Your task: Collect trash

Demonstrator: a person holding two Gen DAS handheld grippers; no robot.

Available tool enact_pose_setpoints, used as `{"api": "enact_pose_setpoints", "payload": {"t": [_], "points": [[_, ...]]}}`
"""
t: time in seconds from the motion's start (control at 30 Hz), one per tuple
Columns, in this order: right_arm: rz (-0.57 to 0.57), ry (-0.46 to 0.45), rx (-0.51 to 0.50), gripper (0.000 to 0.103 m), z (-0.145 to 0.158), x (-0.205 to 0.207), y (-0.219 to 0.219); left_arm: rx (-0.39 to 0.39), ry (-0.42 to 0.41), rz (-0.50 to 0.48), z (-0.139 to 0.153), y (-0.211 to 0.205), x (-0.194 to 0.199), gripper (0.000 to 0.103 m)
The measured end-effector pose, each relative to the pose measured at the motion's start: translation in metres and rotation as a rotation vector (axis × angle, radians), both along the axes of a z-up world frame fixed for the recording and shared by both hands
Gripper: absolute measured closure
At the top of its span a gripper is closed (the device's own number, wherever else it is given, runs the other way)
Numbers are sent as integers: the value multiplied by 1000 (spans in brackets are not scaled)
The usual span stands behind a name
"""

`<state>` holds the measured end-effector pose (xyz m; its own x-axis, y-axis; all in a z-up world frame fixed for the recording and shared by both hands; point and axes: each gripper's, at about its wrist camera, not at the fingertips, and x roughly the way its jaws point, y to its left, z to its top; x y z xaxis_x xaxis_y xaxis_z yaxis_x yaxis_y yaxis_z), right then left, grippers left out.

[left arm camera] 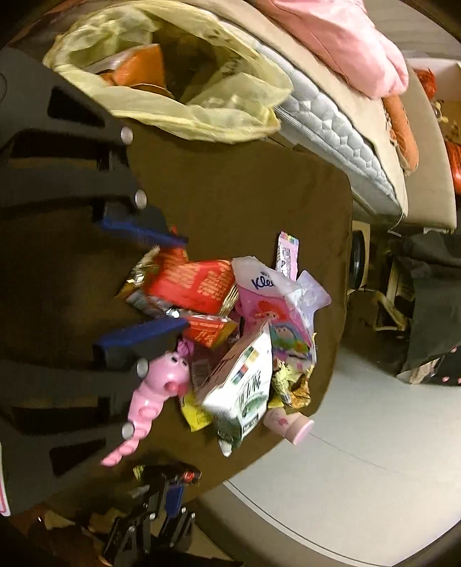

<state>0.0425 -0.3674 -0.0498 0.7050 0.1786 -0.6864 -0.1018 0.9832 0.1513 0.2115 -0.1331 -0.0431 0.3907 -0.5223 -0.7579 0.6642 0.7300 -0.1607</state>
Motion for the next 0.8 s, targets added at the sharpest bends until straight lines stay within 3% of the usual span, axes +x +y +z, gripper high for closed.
{"api": "enact_pose_setpoints", "payload": {"t": [0.1, 0.27, 0.33, 0.37, 0.4, 0.5, 0.63, 0.73, 0.77, 0.8], "points": [[-14, -17, 14, 81, 4, -2, -2, -37, 2, 22, 7, 12, -16, 77], [-10, -34, 14, 81, 10, -2, 2, -63, -61, 19, 19, 22, -35, 77], [-5, -38, 17, 81, 13, -1, 5, -86, -100, 29, 24, 25, -31, 56], [-1, -43, 18, 81, 15, -1, 6, -99, -102, 25, 25, 24, -28, 38], [1, -45, 18, 81, 15, -1, 7, -109, -99, 15, 24, 24, -24, 35], [-2, -44, 19, 81, 14, -3, 11, -72, -84, 3, 11, 12, -6, 35], [-15, -28, 17, 81, 10, -4, 9, 49, -26, -30, -14, -15, 8, 35], [-32, -23, 27, 81, 9, -7, 4, 115, -34, -21, -18, -22, 7, 35], [-36, -22, 28, 81, 8, -7, 3, 100, -39, -23, -17, -20, 6, 39], [-42, -22, 30, 81, 8, -8, 2, 76, -45, -26, -15, -19, 3, 49]]}}
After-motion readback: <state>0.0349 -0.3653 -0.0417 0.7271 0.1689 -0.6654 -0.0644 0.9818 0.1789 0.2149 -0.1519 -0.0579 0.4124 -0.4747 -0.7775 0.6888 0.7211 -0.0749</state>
